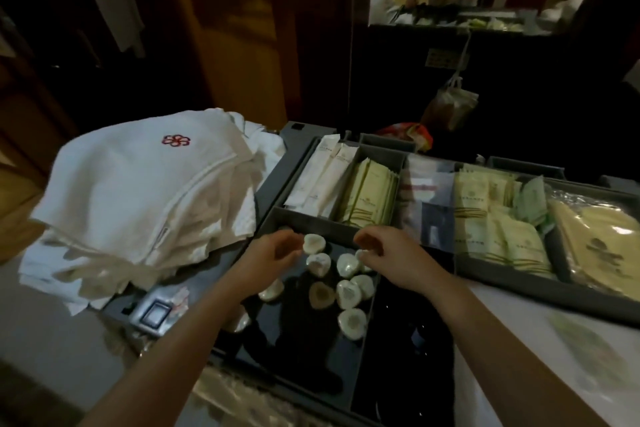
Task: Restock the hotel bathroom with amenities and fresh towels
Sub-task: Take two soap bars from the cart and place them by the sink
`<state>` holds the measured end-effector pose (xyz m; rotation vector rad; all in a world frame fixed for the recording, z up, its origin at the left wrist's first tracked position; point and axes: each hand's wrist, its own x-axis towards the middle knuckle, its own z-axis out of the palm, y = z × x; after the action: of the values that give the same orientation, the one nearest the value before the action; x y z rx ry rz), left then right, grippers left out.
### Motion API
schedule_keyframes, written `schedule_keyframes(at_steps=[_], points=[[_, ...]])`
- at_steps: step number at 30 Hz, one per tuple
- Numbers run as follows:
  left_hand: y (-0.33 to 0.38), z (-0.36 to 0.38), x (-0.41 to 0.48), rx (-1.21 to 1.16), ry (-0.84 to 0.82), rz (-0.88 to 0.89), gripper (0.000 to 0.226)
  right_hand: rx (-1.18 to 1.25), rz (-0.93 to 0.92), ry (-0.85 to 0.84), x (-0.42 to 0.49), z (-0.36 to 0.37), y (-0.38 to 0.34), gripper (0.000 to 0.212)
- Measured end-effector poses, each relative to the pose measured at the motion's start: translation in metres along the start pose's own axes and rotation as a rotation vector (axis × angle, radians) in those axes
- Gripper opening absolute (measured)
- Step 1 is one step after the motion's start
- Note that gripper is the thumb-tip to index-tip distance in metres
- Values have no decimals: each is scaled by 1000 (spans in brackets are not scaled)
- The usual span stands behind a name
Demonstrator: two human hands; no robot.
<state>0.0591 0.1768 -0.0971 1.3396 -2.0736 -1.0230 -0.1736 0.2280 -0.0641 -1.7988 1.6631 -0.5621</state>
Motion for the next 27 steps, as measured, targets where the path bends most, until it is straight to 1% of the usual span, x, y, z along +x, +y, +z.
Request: schedule_keyframes(at_steps=[3,6,8,10,12,17,20,27], points=[[-12,8,5,56,-80,11,23,-74,-14,-57,15,12,1,27],[-19,15,12,126,-169,60,33,-241,-28,-129,27,23,6,33],[-23,18,16,176,-222,103,41,-348,-52,-147,30,27,10,38],[-27,19,22,227,-274,138,47,-379,-73,-161,30,27,12,40],[-30,20,26,247,-308,151,47,-441,-101,-188,29,27,12,40],[-43,23,26,215,-299,121,48,-617,-141,-272,29,27,9,42],[-50,26,20,221,-283,141,50,-686,-167,-325,29,26,8,43],[-52,27,21,195,-282,144,46,-795,-203,-393,34,29,7,36]])
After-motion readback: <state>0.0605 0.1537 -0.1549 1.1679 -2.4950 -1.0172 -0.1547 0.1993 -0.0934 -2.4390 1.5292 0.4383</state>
